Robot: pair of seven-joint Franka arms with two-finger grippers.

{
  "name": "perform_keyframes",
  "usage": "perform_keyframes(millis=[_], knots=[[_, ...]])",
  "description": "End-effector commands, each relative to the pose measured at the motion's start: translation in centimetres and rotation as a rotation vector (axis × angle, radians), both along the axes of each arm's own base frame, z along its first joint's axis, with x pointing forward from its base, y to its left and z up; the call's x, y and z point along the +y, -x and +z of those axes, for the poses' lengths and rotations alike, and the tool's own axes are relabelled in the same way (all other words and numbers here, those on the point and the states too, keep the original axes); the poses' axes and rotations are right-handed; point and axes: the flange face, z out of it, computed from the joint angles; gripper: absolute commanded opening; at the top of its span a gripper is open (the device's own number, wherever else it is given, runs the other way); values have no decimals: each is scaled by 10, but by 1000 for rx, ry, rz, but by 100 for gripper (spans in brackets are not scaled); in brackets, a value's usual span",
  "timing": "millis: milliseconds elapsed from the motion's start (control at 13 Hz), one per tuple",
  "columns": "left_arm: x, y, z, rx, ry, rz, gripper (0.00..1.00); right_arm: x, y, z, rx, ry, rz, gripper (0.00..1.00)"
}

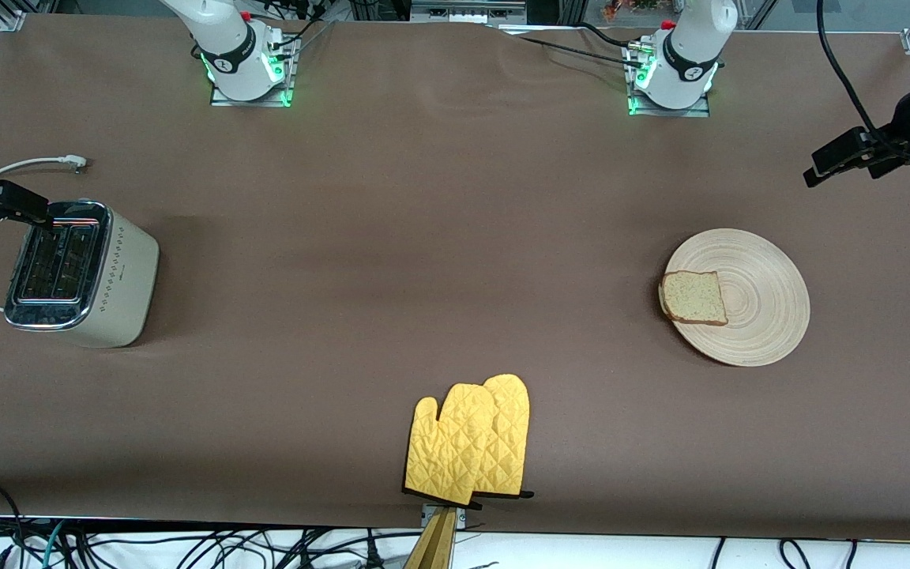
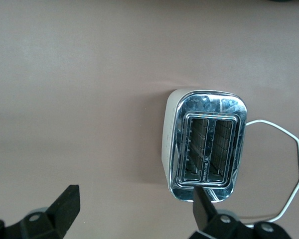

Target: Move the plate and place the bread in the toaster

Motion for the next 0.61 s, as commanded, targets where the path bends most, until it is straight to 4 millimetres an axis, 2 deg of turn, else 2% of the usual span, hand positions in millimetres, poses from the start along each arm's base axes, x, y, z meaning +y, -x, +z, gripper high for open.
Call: perform_keyframes(millis=[0,537], knots=[[7,-4,10,-7,-16,9,100,-1,-1,5,-6,-15,-3,100],[8,-5,6,2,-26,8,100,-2,-1,5,-7,-17,-5,100]])
